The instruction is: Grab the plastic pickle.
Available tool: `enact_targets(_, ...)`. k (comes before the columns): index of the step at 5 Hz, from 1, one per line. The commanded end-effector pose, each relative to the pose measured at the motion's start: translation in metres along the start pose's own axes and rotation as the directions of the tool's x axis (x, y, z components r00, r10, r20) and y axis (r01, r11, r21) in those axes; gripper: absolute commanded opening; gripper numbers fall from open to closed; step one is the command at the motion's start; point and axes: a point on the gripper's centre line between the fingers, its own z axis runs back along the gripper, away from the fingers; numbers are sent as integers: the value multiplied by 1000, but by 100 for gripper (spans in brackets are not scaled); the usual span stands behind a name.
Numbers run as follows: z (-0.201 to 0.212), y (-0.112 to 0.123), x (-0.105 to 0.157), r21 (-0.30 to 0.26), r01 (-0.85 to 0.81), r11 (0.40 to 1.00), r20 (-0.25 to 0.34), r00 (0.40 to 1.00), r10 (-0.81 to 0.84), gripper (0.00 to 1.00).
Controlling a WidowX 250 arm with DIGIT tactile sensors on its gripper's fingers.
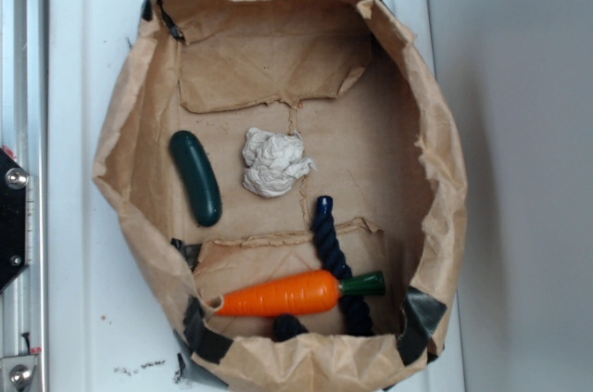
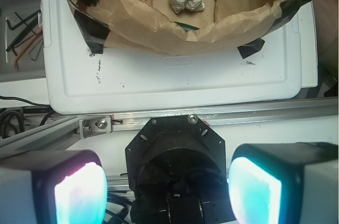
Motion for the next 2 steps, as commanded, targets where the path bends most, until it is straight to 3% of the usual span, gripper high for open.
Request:
enact_targets(1,0,0,0,0,0,1000,0,1000,0,100)
enact_targets(2,-12,2,40,43,55,998,69,996,-58,100)
